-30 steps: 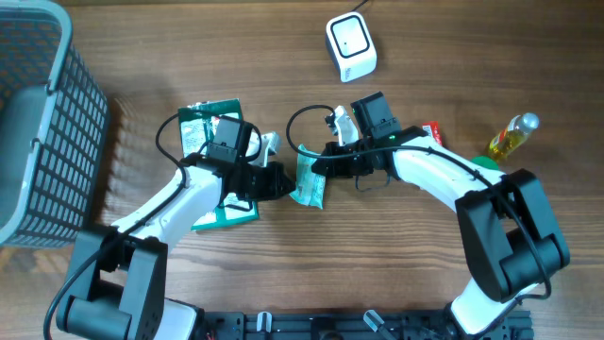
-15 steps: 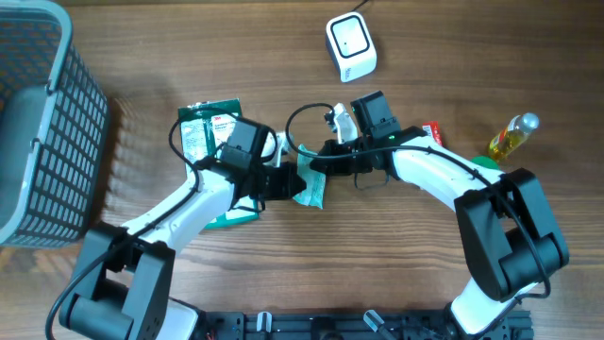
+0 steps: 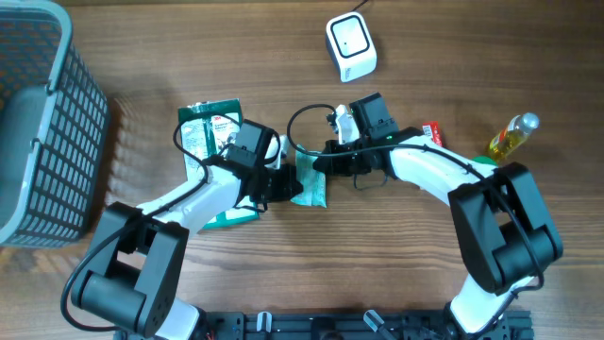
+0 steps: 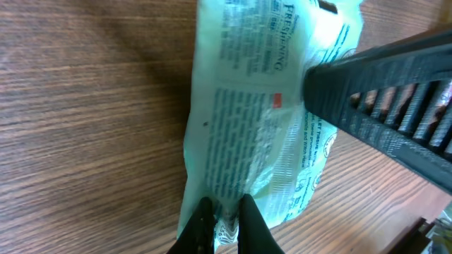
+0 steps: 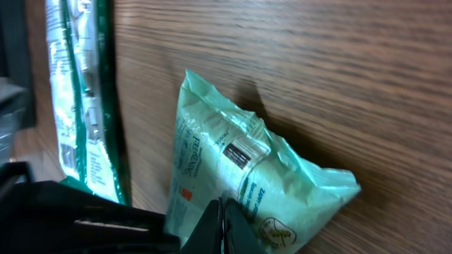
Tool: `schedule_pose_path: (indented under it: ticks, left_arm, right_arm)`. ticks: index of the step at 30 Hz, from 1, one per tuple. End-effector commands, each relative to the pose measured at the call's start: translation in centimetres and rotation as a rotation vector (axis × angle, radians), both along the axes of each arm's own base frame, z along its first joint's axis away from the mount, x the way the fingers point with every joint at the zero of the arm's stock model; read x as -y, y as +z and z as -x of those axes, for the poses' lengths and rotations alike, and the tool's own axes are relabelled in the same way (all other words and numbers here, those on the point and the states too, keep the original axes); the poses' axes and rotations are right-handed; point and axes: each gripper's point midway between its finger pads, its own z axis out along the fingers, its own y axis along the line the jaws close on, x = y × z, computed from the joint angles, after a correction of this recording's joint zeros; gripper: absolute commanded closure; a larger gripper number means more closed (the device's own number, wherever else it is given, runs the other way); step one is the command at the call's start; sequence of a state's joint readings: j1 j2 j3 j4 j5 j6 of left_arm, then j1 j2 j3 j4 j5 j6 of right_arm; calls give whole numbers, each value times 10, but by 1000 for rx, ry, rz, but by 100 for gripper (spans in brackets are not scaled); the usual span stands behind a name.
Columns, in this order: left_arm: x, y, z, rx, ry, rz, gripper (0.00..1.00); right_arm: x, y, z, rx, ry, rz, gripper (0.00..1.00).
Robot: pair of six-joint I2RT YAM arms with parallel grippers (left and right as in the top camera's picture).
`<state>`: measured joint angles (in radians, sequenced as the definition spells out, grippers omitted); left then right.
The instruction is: Scan the item barcode
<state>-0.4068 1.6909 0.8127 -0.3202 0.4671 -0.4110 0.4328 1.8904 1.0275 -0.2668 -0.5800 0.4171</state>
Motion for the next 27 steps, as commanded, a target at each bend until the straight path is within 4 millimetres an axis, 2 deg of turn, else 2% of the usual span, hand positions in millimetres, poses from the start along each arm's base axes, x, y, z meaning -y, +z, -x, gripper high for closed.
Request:
schedule_pose_path:
  ticks: [1, 9, 13, 14, 17, 18, 22, 24, 27]
  left_arm:
    - [-17, -13, -10, 10, 60, -91, 96]
    - [-54, -14, -28, -1, 180, -111, 96]
    - [-50, 15, -40, 37, 189, -2, 96]
    - [-42, 32, -42, 62, 169, 55, 96]
    - [-27, 62, -37, 92, 121, 166, 96]
    - [-25, 68, -33, 84, 110, 185, 96]
    - [-26, 60, -19, 17, 111, 163, 96]
    - [-20, 59, -13, 4, 89, 159, 96]
    - [-7, 53, -5, 21, 44, 103, 96]
  right_arm:
    - [27, -40, 4, -82, -111, 172, 96]
    - [34, -43, 5, -95, -137, 208, 96]
    - [32, -42, 5, -95, -135, 199, 96]
    - [24, -34, 3, -97, -118, 151, 95]
    - [3, -7, -1, -89, -72, 35, 92]
    - [-8, 18, -6, -57, -46, -35, 89]
    - [-14, 58, -21, 96, -10, -88, 80]
    - [-12, 62, -33, 165, -27, -71, 79]
    - [0, 53, -50, 219, -93, 17, 80]
